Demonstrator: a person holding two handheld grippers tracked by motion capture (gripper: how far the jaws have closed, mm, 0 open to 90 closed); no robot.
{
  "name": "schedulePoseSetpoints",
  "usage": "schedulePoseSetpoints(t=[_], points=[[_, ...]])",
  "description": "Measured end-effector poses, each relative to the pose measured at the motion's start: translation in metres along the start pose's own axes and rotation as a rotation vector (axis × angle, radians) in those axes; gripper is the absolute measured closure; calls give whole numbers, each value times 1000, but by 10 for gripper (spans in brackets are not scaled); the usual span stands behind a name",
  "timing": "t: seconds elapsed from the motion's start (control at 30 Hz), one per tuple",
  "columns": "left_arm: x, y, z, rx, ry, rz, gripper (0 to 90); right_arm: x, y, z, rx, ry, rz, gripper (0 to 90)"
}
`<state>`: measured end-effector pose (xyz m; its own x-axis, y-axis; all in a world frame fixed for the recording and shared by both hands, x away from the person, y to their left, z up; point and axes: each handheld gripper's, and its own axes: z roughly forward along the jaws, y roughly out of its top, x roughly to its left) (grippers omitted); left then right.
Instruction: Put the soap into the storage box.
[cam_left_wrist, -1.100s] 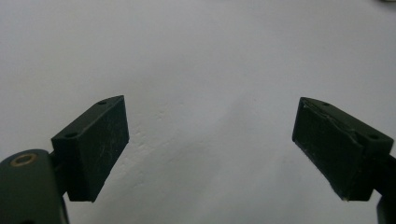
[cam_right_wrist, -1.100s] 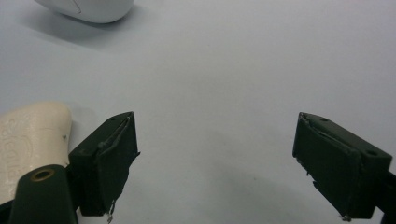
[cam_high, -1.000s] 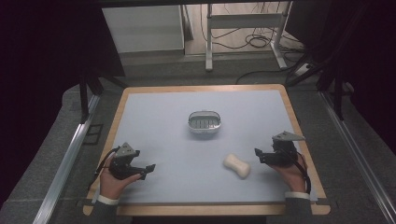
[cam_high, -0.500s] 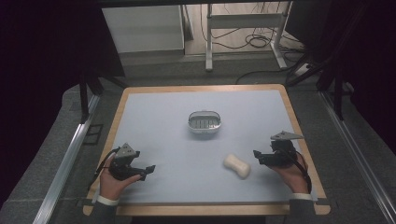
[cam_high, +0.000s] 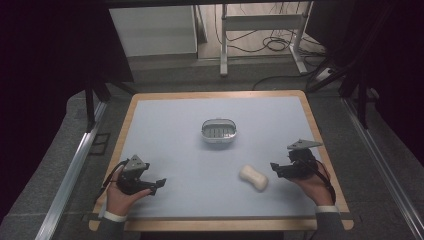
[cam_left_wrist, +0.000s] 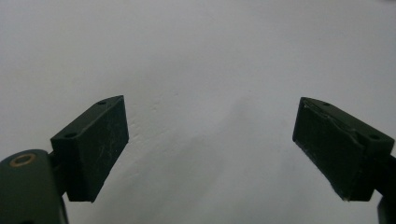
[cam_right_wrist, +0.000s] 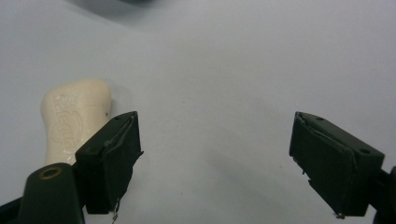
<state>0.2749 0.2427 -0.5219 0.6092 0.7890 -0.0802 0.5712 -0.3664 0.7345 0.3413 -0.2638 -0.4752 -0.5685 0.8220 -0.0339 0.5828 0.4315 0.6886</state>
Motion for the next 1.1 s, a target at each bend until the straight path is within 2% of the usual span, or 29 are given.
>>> schedulePoseSetpoints(t=[0.2,0.33,0.53,0.73,0.9,1.1], points=[[0,-1,-3,-10,2,-8,110,2,10,-5,11,11,-17,169],[-2,-2,0,4,8,4,110,6,15,-5,26,32,-34,176],[-4,-2,1,11,2,5,109,23,20,2,78,58,-87,177],[-3,-3,-3,2,9,1,109,33,24,6,111,76,-85,177],[-2,-3,-7,-8,13,-5,109,45,27,10,136,107,-119,189],[-2,-3,-7,-7,9,-8,109,58,32,19,199,133,-164,203]])
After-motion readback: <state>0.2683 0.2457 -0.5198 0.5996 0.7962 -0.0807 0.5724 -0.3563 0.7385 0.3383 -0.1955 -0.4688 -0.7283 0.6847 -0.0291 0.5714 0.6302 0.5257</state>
